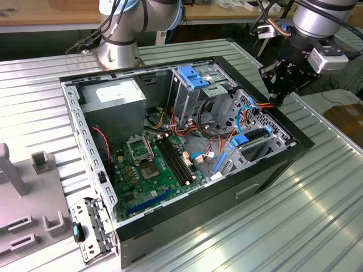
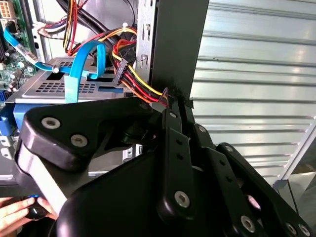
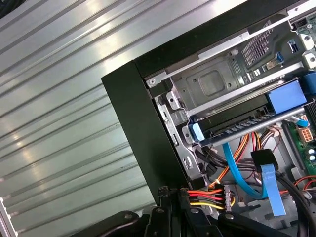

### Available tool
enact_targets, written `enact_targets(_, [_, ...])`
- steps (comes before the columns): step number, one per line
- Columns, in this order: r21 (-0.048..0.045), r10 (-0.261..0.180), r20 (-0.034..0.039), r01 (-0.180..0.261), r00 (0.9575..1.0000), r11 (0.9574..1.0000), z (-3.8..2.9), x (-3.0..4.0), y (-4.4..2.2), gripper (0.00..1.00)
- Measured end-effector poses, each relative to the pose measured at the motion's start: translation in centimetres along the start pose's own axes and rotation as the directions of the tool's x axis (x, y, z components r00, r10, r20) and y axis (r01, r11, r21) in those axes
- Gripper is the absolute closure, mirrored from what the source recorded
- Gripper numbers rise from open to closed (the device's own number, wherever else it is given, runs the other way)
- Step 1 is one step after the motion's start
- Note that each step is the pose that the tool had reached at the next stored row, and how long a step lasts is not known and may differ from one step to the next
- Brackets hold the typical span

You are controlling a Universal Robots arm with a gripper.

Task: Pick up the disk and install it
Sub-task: 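Insert the first disk wire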

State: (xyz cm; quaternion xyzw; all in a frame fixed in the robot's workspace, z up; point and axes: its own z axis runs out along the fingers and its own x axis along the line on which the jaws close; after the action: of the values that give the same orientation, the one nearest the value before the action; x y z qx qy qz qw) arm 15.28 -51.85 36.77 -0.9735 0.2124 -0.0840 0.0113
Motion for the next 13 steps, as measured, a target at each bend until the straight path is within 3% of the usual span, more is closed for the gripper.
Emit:
enact_targets(5, [-0.0144,0.058,0.0012,-0.058,0.9983,0.9982,-0.04,0.01,0.00,0.84])
enact_targets(8, [-0.0298,0.122,0.0021,-0.122,0.9926,0.9921,-0.05,0.01,0.00,0.84])
enact_targets(13, [-0.0366,0.138,0.0082,-0.137,0.9904,0.9898,-0.65,0.11,-0.03,0.84])
